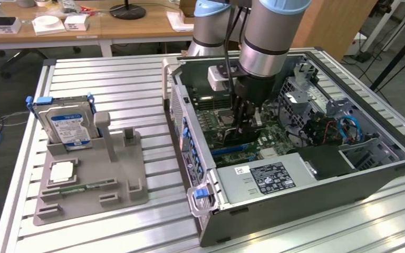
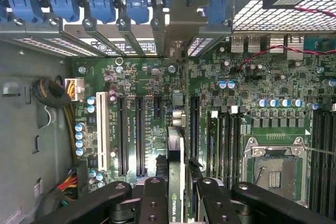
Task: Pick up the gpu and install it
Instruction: 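Insert the gpu into the slot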
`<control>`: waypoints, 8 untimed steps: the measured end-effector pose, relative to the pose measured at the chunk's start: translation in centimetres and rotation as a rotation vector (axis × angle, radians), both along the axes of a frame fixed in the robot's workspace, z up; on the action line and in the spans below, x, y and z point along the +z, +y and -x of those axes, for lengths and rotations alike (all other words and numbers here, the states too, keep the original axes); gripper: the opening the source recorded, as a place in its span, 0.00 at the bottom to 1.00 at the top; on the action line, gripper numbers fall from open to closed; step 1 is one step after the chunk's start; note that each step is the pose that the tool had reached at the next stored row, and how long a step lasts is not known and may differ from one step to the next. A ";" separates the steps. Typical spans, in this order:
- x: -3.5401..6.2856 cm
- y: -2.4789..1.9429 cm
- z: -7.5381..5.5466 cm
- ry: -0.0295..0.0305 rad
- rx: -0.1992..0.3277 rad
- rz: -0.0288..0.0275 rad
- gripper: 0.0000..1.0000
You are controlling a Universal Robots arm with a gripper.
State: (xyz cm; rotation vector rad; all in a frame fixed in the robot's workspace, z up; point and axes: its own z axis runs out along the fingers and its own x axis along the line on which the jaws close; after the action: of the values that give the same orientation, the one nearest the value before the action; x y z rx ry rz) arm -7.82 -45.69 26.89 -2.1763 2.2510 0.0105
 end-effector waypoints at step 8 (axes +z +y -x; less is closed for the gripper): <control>-0.67 0.00 0.1 0.0003 0.000 0.0013 0.26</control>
State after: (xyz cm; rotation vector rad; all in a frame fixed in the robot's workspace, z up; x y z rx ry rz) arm -7.92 -45.69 26.22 -2.1773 2.2516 0.0093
